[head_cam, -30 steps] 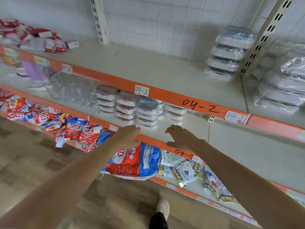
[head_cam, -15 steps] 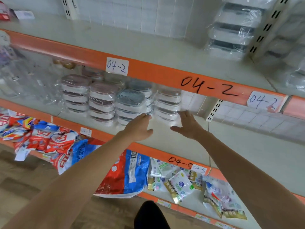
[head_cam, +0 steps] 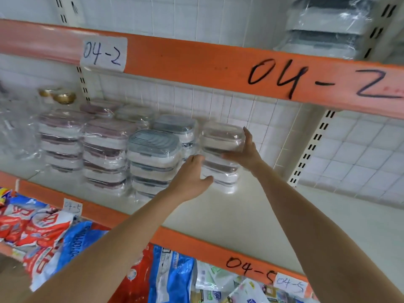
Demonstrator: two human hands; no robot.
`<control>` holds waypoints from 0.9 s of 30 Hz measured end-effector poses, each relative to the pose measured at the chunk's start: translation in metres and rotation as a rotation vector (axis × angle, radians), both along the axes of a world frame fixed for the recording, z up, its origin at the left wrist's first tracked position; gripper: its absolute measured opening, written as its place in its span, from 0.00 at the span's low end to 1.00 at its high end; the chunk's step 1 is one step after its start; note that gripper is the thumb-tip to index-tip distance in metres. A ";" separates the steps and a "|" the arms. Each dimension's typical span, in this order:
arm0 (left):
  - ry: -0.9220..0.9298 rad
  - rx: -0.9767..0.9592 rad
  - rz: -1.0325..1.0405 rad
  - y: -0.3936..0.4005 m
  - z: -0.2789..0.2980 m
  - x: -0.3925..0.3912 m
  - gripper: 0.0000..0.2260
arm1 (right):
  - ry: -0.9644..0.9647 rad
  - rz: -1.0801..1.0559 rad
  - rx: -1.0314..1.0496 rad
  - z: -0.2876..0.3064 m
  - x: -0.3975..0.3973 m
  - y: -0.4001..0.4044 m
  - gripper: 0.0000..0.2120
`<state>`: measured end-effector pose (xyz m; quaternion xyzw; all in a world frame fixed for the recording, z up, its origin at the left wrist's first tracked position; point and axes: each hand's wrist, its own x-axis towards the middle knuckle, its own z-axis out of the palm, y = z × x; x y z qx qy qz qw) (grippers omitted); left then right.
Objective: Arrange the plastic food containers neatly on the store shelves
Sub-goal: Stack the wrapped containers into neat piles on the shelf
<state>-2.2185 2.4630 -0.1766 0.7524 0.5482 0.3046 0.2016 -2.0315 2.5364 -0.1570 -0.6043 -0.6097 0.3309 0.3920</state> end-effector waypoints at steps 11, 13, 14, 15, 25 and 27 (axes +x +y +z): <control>-0.011 -0.065 0.073 -0.010 0.010 0.019 0.24 | 0.055 0.056 0.081 -0.014 0.021 -0.047 0.48; 0.018 -0.049 0.111 -0.014 0.013 0.024 0.24 | 0.057 0.050 0.078 -0.012 0.025 -0.059 0.48; 0.030 -0.036 0.139 -0.015 0.015 0.026 0.25 | 0.055 0.044 0.076 -0.010 0.026 -0.063 0.49; 0.037 -0.019 0.168 -0.016 0.017 0.028 0.27 | 0.048 0.038 0.074 -0.009 0.026 -0.068 0.49; -0.202 -0.170 -0.114 -0.043 0.023 0.027 0.40 | -0.042 -0.063 0.041 -0.004 0.026 -0.154 0.49; -0.224 -0.189 -0.130 -0.056 0.022 0.028 0.39 | -0.074 -0.057 0.025 0.003 0.026 -0.176 0.48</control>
